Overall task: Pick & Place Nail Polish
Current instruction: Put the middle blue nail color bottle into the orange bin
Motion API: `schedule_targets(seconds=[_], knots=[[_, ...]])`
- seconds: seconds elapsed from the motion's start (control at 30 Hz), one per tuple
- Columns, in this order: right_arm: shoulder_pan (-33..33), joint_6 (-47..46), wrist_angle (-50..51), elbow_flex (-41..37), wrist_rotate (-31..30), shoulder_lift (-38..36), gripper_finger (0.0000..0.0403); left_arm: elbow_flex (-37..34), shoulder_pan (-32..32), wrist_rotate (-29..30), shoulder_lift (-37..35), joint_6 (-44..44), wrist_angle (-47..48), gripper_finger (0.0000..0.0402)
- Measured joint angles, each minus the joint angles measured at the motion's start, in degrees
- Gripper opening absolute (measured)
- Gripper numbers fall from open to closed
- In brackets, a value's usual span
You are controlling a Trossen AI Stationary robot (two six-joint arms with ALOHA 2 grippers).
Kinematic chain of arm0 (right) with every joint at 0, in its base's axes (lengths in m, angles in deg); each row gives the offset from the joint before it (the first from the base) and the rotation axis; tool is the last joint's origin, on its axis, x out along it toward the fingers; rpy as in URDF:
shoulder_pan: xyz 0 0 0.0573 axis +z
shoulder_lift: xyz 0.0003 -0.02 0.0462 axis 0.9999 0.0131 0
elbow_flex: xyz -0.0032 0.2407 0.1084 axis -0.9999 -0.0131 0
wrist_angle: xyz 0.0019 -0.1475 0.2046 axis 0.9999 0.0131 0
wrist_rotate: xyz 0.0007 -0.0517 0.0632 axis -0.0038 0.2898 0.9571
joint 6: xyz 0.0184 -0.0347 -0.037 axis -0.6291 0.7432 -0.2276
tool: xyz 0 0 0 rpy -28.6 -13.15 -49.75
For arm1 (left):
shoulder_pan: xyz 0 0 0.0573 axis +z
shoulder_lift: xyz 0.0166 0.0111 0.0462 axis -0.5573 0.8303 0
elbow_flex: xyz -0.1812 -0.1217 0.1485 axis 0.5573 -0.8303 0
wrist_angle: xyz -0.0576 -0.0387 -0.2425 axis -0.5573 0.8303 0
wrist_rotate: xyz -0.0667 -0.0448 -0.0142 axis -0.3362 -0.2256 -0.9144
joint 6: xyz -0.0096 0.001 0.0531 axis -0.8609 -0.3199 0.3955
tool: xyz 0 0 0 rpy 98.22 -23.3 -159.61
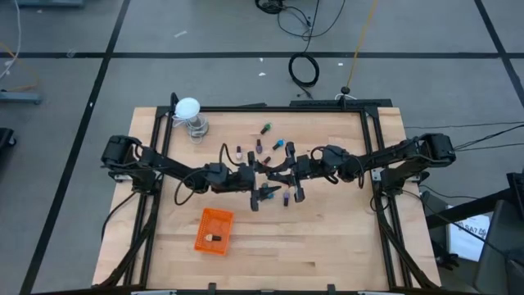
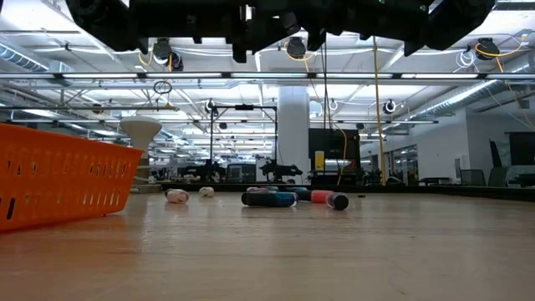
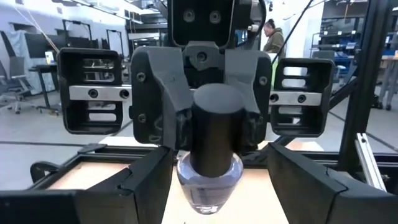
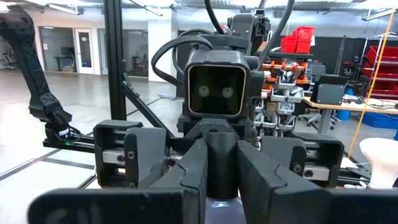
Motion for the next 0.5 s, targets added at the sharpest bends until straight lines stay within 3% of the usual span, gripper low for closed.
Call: schedule_targets(seconds=[0.5], knots=[[0.23, -0.04, 0.16, 0.00, 0.01, -0.02, 0.0048, 0.07, 1.47, -0.02, -0.04, 0.00, -0.11, 0.0255]])
